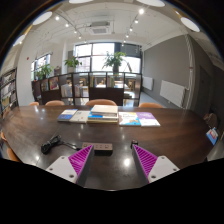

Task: Unplug charger

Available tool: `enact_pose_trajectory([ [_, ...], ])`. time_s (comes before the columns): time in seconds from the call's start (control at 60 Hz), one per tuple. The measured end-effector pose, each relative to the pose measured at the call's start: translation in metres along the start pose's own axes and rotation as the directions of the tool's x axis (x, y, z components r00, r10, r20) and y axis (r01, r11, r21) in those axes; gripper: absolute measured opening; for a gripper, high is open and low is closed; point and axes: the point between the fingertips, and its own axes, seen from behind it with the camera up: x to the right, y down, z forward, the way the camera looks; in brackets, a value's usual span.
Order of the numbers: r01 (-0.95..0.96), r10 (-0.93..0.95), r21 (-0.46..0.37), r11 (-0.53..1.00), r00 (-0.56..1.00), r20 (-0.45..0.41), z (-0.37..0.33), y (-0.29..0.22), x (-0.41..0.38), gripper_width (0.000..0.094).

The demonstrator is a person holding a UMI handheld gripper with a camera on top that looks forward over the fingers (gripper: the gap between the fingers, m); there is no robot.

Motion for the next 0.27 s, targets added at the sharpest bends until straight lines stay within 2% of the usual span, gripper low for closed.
enact_pose_trajectory([
  [0.267,-0.005,0.005,-0.033,0.999,1.0,0.02,-0.023,0.029,-0.029,0.0757],
])
